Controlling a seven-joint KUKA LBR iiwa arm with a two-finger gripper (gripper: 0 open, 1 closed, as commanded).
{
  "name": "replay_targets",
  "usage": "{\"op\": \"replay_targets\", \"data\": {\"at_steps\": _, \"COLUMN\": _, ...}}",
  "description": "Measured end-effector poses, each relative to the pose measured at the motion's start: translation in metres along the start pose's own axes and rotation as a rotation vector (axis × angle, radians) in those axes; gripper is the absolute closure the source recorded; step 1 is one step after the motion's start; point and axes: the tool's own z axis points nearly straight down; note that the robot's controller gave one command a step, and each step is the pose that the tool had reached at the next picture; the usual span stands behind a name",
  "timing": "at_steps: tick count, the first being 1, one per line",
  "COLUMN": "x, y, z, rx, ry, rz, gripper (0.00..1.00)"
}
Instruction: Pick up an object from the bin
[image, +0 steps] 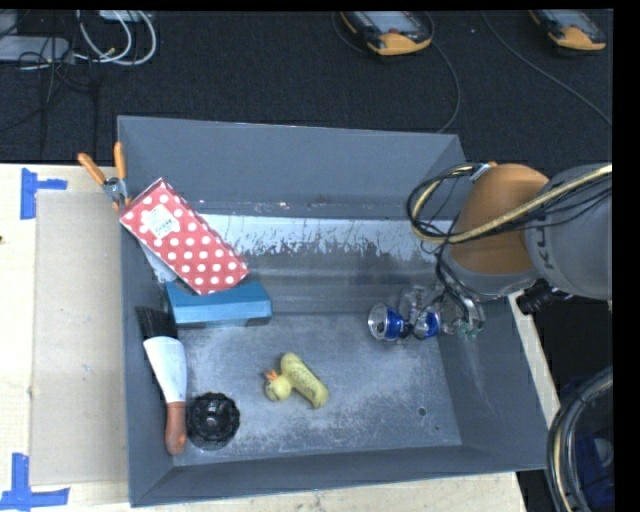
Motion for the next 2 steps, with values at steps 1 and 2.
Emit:
{"op": "replay_targets", "data": {"at_steps": 1, "x": -0.0001, "y": 0.0, "z": -0.0001, "rx": 0.0, "ry": -0.001, "rz": -0.001, "gripper": 1.0}}
{"op": "replay_targets", "data": {"at_steps": 2, "x": -0.0007, "y": 0.0, "z": -0.0018, "rx": 0.0, "ry": -0.004, "rz": -0.001, "gripper": 1.0}}
